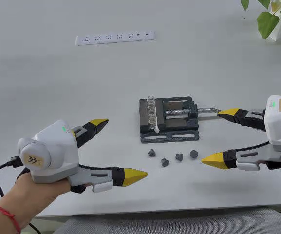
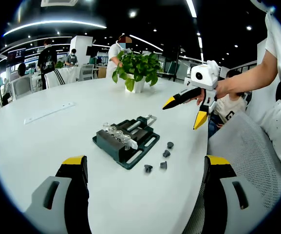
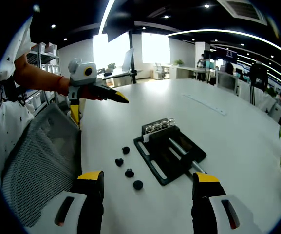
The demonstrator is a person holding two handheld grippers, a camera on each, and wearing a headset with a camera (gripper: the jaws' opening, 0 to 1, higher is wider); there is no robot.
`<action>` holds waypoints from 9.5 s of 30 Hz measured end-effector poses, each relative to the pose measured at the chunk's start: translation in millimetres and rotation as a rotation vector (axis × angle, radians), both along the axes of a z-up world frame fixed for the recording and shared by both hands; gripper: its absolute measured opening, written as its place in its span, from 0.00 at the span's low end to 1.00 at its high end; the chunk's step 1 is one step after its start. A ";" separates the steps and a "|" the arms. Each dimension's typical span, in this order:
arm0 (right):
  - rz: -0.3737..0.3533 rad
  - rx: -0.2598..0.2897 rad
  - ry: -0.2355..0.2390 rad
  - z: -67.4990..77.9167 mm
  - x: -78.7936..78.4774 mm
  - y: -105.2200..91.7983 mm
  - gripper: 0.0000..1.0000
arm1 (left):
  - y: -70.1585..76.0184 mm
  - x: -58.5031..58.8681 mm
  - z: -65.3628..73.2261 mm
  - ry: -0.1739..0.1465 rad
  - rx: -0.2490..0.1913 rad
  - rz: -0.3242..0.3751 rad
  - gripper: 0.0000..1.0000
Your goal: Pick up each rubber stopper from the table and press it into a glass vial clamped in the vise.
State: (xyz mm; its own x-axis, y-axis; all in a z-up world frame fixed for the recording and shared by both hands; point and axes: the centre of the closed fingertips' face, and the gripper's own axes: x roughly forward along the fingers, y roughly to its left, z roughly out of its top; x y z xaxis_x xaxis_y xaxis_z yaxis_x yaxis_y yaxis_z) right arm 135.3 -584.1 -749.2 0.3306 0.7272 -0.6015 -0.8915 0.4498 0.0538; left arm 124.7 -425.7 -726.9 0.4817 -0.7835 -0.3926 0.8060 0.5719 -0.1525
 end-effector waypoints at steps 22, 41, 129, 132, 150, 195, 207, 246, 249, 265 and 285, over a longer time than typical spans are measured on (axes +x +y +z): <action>0.284 -0.295 -0.007 -23.4 -11.3 16.1 0.46 | 1.3 -1.7 0.7 -0.005 -0.017 0.004 0.99; 0.503 -0.497 -0.006 -53.4 -18.7 24.1 0.18 | 1.0 -2.5 1.4 -0.004 -0.034 0.012 0.98; 0.580 -0.555 0.046 -35.4 -3.2 41.9 0.07 | 0.8 1.1 4.1 -0.003 -0.078 0.015 0.96; 0.576 -0.544 0.043 -29.1 0.9 46.0 0.07 | 0.4 1.2 4.6 -0.004 -0.077 0.014 0.96; 0.589 -0.547 -0.001 0.8 38.9 66.6 0.07 | 5.8 3.6 6.0 -0.012 -0.088 0.024 0.95; 0.585 -0.567 -0.001 -3.1 121.0 118.0 0.07 | 12.8 14.6 7.2 -0.011 -0.133 0.033 0.95; 0.591 -0.581 0.019 -11.5 122.2 121.6 0.07 | 14.1 16.5 6.1 -0.008 -0.144 0.042 0.95; 0.595 -0.594 0.040 -17.4 122.4 123.8 0.07 | 14.5 16.8 3.2 0.002 -0.166 0.054 0.95; 0.600 -0.603 0.037 -18.2 123.0 123.7 0.07 | 14.2 16.9 4.0 0.002 -0.169 0.057 0.95; 0.588 -0.637 0.048 -20.1 124.4 123.9 0.06 | 18.2 20.1 3.1 0.001 -0.175 0.066 0.95; 0.626 -0.664 -0.002 -20.2 124.4 124.9 0.08 | 19.3 20.8 2.6 0.002 -0.180 0.072 0.95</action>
State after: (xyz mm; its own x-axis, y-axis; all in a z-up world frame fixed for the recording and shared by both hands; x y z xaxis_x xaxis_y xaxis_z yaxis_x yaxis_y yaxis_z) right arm 259.8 -459.2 -769.3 -0.0069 0.2786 -0.9604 -0.9829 -0.1785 -0.0447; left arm 145.5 -406.4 -724.4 0.5385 -0.8045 -0.2507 0.7634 0.5917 -0.2591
